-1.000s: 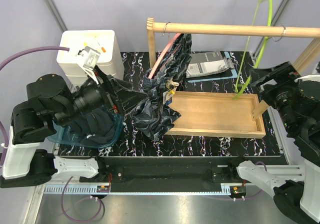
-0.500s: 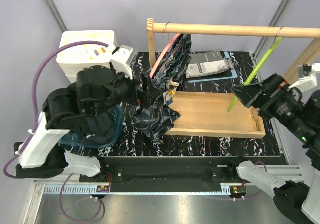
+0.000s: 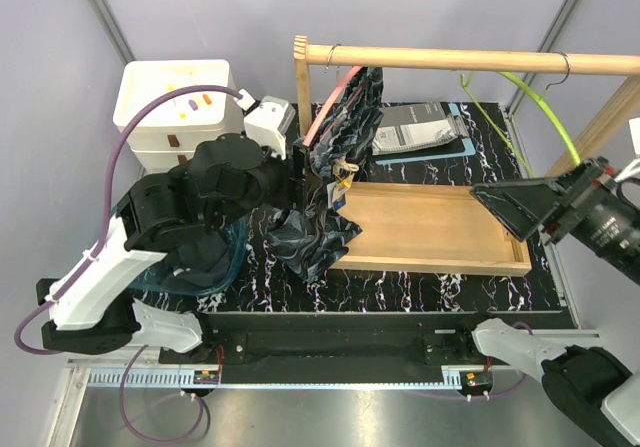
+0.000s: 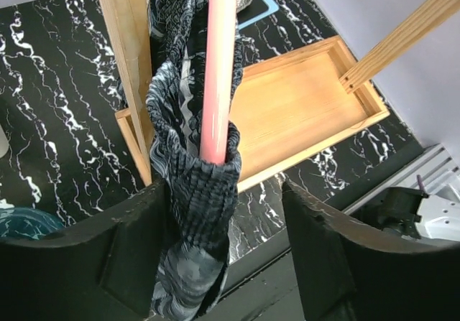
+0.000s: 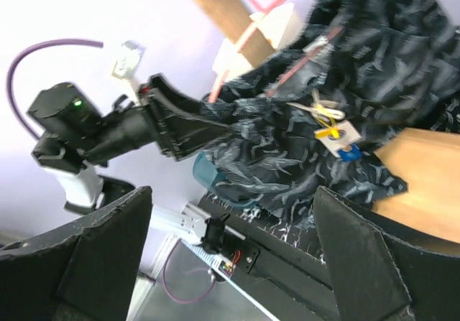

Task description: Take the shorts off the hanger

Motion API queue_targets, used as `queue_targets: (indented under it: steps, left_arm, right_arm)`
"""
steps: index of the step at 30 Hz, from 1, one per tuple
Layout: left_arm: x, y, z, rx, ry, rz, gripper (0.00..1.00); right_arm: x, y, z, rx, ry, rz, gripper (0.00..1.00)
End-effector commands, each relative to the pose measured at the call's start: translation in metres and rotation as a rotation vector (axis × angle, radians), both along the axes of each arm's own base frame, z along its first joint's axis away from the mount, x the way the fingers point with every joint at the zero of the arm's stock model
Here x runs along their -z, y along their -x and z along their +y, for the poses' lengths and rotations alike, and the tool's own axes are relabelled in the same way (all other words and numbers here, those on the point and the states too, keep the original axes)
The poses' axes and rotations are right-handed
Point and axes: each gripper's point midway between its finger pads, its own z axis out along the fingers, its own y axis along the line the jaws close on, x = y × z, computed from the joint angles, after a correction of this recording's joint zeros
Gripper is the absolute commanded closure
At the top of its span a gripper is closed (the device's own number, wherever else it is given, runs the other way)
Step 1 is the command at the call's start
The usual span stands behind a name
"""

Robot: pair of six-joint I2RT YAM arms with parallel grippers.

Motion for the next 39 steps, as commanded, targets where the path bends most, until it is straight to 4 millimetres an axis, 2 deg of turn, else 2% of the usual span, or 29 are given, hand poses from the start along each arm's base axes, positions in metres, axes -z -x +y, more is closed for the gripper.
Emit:
queue_targets:
  steps: [1,4,5,8,9,11,15,20,21,25,28,30,35,39]
  left_arm:
    - [-0.011,-0.017,-0.009,-0.055,0.044,-0.045,0.39]
    - [-0.012,-0.022,-0.01,-0.074,0.046,-0.052,0.55]
    - [-0.015,-0.023,-0.01,-0.075,0.054,-0.057,0.65]
    - [-0.025,-0.023,-0.012,-0.069,0.077,-0.067,0.81]
    - [-0.027,-0.022,-0.014,-0.057,0.081,-0.067,0.93]
    - [-0.034,-0.019,-0.02,-0.023,0.1,-0.07,1.0]
    - [-0.055,-0.011,-0.024,0.038,0.164,-0.102,1.0]
    - [-0.081,-0.005,-0.016,0.046,0.248,-0.137,1.0]
    - [-0.092,-0.002,-0.014,0.051,0.282,-0.141,1.0]
    - [-0.109,0.003,-0.021,0.071,0.354,-0.114,1.0]
    - [-0.108,-0.002,-0.035,0.069,0.365,-0.084,1.0]
    - [-0.111,-0.007,-0.037,0.049,0.399,-0.056,1.0]
    - [-0.097,-0.018,-0.059,0.053,0.414,0.025,1.0]
    - [-0.083,-0.022,-0.069,0.066,0.379,0.048,1.0]
  right_arm:
    - [-0.014,-0.014,0.031,-0.157,0.061,-0.058,0.0]
    - [-0.013,-0.018,0.035,-0.176,0.091,-0.071,0.0]
    - [-0.011,-0.02,0.036,-0.179,0.102,-0.07,0.0]
    - [-0.004,-0.028,0.039,-0.182,0.129,-0.052,0.0]
    - [-0.002,-0.03,0.039,-0.185,0.138,-0.049,0.0]
    - [0.003,-0.031,0.039,-0.184,0.154,-0.038,0.0]
    - [0.014,-0.035,0.038,-0.176,0.186,-0.026,0.0]
    - [0.014,-0.037,0.045,-0.212,0.184,-0.018,0.0]
    - [0.014,-0.036,0.046,-0.219,0.181,-0.017,0.0]
    - [0.015,-0.038,0.049,-0.234,0.185,-0.01,0.0]
    - [0.015,-0.038,0.05,-0.242,0.181,-0.005,0.0]
    - [0.015,-0.037,0.051,-0.249,0.175,-0.003,0.0]
    - [0.009,-0.034,0.05,-0.244,0.155,-0.013,0.0]
    - [0.017,-0.033,0.045,-0.216,0.163,0.012,0.0]
